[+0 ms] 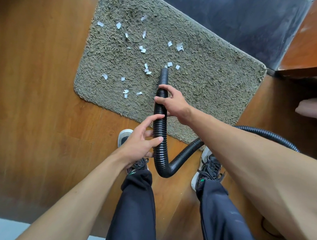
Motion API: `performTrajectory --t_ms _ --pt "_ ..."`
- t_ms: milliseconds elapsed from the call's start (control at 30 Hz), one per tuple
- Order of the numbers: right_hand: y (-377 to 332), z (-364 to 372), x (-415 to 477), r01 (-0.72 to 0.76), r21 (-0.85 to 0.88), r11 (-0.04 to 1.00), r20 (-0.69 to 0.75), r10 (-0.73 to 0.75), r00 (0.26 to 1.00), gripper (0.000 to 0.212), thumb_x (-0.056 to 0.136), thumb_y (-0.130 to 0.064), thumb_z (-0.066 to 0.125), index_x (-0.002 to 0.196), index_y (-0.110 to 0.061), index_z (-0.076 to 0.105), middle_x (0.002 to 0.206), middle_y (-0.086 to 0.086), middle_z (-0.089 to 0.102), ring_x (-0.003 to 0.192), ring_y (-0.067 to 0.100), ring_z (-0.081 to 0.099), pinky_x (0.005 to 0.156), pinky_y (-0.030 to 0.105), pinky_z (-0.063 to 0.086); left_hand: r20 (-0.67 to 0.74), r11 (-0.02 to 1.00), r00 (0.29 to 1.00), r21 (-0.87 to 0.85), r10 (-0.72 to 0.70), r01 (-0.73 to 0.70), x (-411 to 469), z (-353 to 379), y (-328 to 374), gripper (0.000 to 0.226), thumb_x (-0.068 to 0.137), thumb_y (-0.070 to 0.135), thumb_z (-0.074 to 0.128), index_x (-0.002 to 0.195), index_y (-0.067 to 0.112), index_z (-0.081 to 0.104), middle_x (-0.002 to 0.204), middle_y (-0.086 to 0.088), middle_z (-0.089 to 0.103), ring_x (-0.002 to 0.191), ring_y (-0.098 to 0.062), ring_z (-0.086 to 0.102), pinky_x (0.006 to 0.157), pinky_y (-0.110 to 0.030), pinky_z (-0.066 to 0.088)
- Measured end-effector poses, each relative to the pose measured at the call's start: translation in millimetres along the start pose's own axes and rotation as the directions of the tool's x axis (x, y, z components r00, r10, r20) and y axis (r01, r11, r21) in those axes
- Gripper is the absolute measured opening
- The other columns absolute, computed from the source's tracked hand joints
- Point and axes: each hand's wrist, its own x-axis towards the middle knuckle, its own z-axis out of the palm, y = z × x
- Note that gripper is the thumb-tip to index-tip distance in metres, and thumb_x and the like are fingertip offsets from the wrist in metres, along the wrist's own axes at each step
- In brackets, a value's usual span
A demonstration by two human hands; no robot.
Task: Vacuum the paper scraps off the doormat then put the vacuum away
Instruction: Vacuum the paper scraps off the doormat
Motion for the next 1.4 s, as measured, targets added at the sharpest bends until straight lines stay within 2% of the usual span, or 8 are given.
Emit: performTrajectory --t_ms 167,333,500,633,700,867,1233,1400 --pt "3.2 -4.2 0.7 0.018 0.010 1.000 0.005 -0.018 1.000 0.048 0.093 -0.006 0.063 0.135 -0.022 0.050 0.097 0.004 0.060 0.081 0.017 0.064 0.055 0.024 0.058 -0.001 0.999 1.000 0.044 0.005 -0.005 2.1 2.9 0.1 0.058 0.097 0.000 0.055 0.133 0.046 0.048 0.106 -0.011 0.063 0.083 -0.016 0.064 0.069 -0.036 0.056" --pt "3.1 -6.9 2.4 0.061 0.004 0.998 -0.021 -0.060 0.998 0.048 0.091 -0.006 0.063 0.135 -0.022 0.050 0.094 0.003 0.059 0.087 0.021 0.064 0.061 0.026 0.059 -0.009 0.998 1.000 0.063 0.013 -0.012 3.1 6.6 3.6 0.060 0.098 -0.001 0.052 0.136 0.045 0.046 0.102 -0.009 0.062 0.083 -0.016 0.061 0.072 -0.038 0.057" --pt "-2.2 -11.2 5.0 0.057 0.023 0.998 -0.025 -0.057 0.998 0.048 0.091 -0.005 0.063 0.135 -0.020 0.050 0.096 0.003 0.061 0.089 0.021 0.064 0.058 0.023 0.057 -0.008 0.998 1.000 0.065 -0.004 0.004 7.8 7.7 12.9 0.060 0.097 -0.001 0.053 0.135 0.045 0.048 0.118 -0.027 0.059 0.089 -0.021 0.061 0.088 -0.060 0.053" --pt "0.9 -16.7 5.2 0.065 0.032 0.997 -0.004 -0.065 0.998 0.047 0.092 -0.005 0.062 0.135 -0.020 0.051 0.098 0.005 0.060 0.091 0.023 0.063 0.069 0.029 0.059 0.018 0.996 1.000 0.086 -0.010 0.009 11.1 11.4 13.9 0.062 0.098 0.000 0.054 0.134 0.050 0.047 0.113 -0.012 0.065 0.091 -0.019 0.064 0.084 -0.058 0.056" --pt "2.1 -19.9 4.2 0.068 0.034 0.997 0.002 -0.068 0.998 0.047 0.093 -0.004 0.061 0.135 -0.019 0.050 0.097 0.005 0.059 0.089 0.022 0.062 0.066 0.027 0.059 0.019 0.995 1.000 0.098 -0.017 0.015 13.0 13.9 12.7 0.062 0.098 0.001 0.054 0.134 0.051 0.047 0.111 -0.008 0.065 0.091 -0.018 0.065 0.083 -0.059 0.056" --pt "3.4 -29.2 1.6 0.070 0.020 0.997 0.016 -0.070 0.997 0.047 0.094 -0.004 0.060 0.137 -0.020 0.049 0.102 0.010 0.058 0.085 0.021 0.061 0.053 0.019 0.055 0.027 0.994 0.999 0.108 -0.023 0.020 17.2 21.5 11.8 0.061 0.097 0.000 0.054 0.132 0.050 0.048 0.113 -0.012 0.063 0.091 -0.020 0.065 0.082 -0.060 0.057" --pt "-0.1 -28.8 5.2 0.074 -0.042 0.996 0.014 -0.073 0.997 0.050 0.092 -0.006 0.061 0.138 -0.021 0.048 0.113 0.013 0.057 0.091 0.024 0.064 0.059 0.023 0.055 0.001 0.995 1.000 0.101 -0.017 0.017 19.5 22.6 11.8 0.060 0.097 0.001 0.055 0.132 0.049 0.049 0.103 -0.005 0.063 0.090 -0.019 0.063 0.086 -0.065 0.052" --pt "6.9 -38.6 0.6 0.065 0.010 0.998 -0.029 -0.064 0.998 0.048 0.093 -0.004 0.060 0.137 -0.020 0.048 0.101 0.006 0.058 0.091 0.023 0.062 0.069 0.031 0.058 0.039 0.994 0.999 0.108 -0.032 0.027 22.5 29.1 11.7 0.060 0.098 0.001 0.054 0.133 0.049 0.048 0.108 -0.007 0.062 0.090 -0.018 0.063 0.079 -0.051 0.058"
